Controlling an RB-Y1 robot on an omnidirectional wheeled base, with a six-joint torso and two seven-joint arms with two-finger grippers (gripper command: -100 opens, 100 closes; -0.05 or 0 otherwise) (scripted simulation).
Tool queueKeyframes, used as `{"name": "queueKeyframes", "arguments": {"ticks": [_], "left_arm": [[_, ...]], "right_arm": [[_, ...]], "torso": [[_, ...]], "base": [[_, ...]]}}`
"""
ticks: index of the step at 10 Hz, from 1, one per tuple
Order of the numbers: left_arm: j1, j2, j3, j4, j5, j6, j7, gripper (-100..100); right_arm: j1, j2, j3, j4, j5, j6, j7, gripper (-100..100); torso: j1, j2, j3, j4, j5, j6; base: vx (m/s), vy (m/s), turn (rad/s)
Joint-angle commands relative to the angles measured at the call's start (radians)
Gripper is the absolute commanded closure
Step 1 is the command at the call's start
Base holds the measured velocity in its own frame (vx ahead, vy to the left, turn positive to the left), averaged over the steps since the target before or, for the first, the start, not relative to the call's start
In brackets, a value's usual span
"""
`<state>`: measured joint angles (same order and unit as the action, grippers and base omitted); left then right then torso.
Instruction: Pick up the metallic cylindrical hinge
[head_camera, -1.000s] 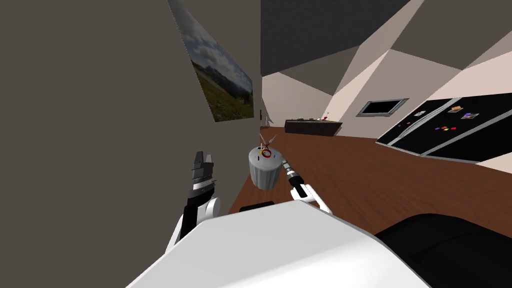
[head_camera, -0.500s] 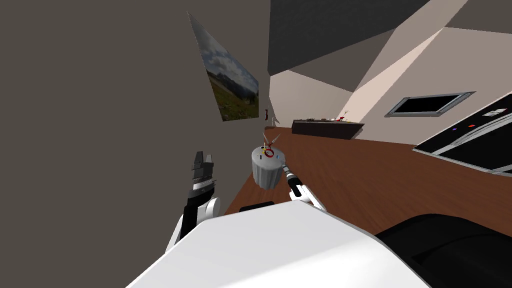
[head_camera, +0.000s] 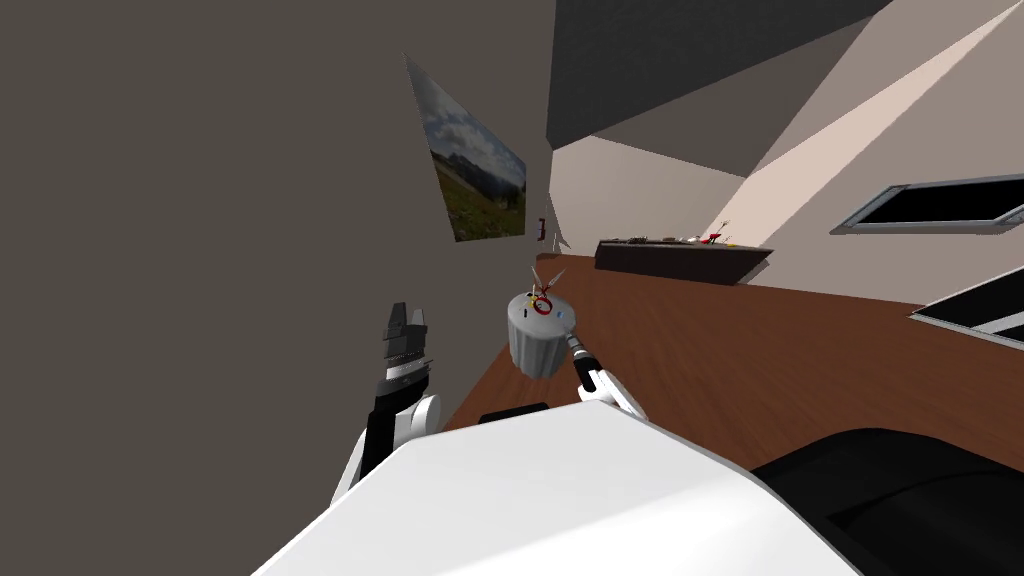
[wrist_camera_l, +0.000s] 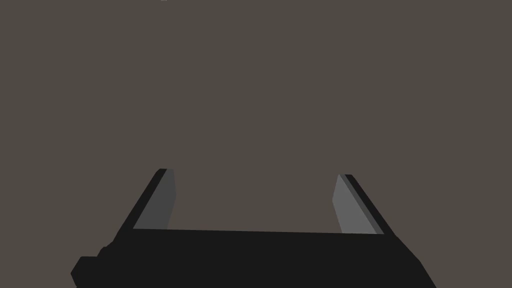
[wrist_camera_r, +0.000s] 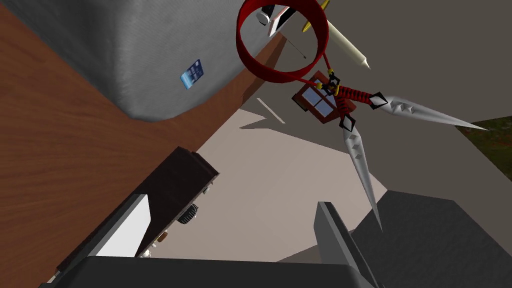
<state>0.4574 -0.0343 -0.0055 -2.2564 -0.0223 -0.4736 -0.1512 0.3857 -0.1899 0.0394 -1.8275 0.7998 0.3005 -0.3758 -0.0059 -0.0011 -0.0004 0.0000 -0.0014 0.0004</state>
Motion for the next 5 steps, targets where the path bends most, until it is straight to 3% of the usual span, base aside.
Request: {"name": "queueKeyframes", "arguments": {"ticks": [1, 2, 5], "left_arm": [[0.0, 0.0, 0.0, 0.0, 0.0, 0.0, 0.0, 0], [0.0, 0.0, 0.0, 0.0, 0.0, 0.0, 0.0, 0], [0.0, 0.0, 0.0, 0.0, 0.0, 0.0, 0.0, 0]], "right_arm": [[-0.011, -0.004, -0.003, 0.04, 0.036, 0.03, -0.016, -100], [-0.029, -0.004, -0.001, 0.075, 0.069, 0.072, -0.04, -100], [-0.049, -0.004, -0.001, 0.153, 0.152, 0.123, -0.064, -100]], "torso": [[0.0, 0.0, 0.0, 0.0, 0.0, 0.0], [0.0, 0.0, 0.0, 0.0, 0.0, 0.001], [0.001, -0.001, -0.001, 0.0, 0.0, 0.0]], "base": [[-0.047, -0.057, 0.154], [-0.053, -0.048, 0.315], [-0.035, -0.037, 0.179]]}}
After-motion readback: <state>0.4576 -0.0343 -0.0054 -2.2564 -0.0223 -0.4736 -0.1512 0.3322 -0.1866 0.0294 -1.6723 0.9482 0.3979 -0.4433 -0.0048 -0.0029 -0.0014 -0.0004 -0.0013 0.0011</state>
